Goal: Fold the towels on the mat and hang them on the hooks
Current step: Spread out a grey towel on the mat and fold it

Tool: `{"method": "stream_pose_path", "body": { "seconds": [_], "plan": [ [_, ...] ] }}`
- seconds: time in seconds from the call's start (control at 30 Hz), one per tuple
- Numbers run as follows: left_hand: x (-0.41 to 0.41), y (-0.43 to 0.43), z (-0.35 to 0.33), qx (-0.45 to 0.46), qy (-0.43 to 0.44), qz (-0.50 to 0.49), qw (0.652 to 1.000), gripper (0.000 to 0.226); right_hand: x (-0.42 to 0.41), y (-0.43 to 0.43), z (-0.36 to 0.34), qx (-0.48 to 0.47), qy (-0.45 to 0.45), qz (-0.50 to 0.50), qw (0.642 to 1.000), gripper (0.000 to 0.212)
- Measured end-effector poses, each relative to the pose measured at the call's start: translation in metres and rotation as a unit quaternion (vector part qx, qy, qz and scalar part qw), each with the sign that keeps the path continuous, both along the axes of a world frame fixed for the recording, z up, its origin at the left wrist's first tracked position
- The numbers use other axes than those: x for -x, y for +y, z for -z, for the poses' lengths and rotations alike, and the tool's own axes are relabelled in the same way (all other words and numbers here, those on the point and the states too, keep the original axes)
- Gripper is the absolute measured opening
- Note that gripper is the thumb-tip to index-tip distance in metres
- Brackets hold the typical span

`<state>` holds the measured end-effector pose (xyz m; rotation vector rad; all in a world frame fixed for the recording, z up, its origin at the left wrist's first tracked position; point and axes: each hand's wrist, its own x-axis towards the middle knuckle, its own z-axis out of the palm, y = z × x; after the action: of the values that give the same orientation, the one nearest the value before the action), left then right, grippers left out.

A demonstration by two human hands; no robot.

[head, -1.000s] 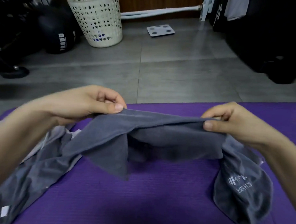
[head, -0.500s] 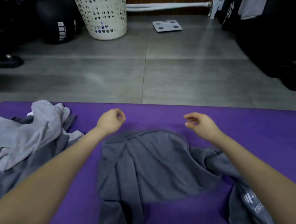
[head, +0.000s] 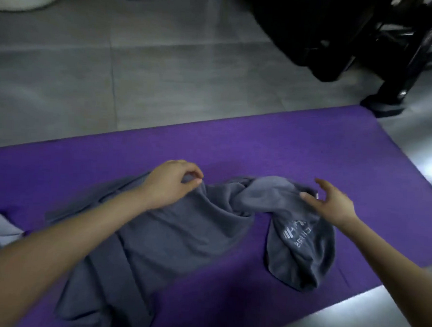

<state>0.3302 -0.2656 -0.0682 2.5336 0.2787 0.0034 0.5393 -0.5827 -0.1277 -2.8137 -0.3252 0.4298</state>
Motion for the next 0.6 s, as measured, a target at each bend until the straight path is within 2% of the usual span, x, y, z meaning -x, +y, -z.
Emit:
{"method": "stream_pose_path", "body": {
  "seconds": [0.07, 0.13, 0.27, 0.37, 0.47, 0.53, 0.6],
  "plan": [
    [-0.016, -0.008, -0.012, -0.008, 0.000, 0.022, 1.000, 0.033, -0.008, 0.000, 0.016, -0.053, 0.055, 0.037, 0.996, 0.076],
    [-0.028, -0.013, -0.022, -0.030, 0.017, 0.040, 0.999, 0.020, -0.013, 0.004, 0.029, -0.032, 0.050, 0.025, 0.998, 0.074],
    [-0.056, -0.019, -0.036, -0.050, 0.088, 0.038, 0.994, 0.017, -0.031, 0.002, 0.030, 0.061, -0.052, -0.030, 0.996, 0.051],
    [-0.086, -0.026, -0.024, -0.070, 0.117, 0.014, 0.991, 0.019, -0.051, -0.017, 0.026, 0.100, -0.027, -0.060, 0.993, 0.032],
    [-0.114, -0.042, 0.010, -0.030, 0.129, -0.028, 0.991, 0.021, -0.056, -0.033, 0.031, 0.013, -0.005, -0.067, 0.998, 0.019],
    [-0.131, -0.056, 0.037, 0.030, 0.115, -0.061, 0.991, 0.021, -0.054, -0.043, 0.034, -0.117, -0.002, -0.043, 0.992, 0.009],
    [-0.145, -0.069, 0.058, 0.079, 0.102, -0.078, 0.989, 0.025, -0.054, -0.052, 0.032, -0.259, 0.026, -0.003, 0.966, 0.011]
  ]
}}
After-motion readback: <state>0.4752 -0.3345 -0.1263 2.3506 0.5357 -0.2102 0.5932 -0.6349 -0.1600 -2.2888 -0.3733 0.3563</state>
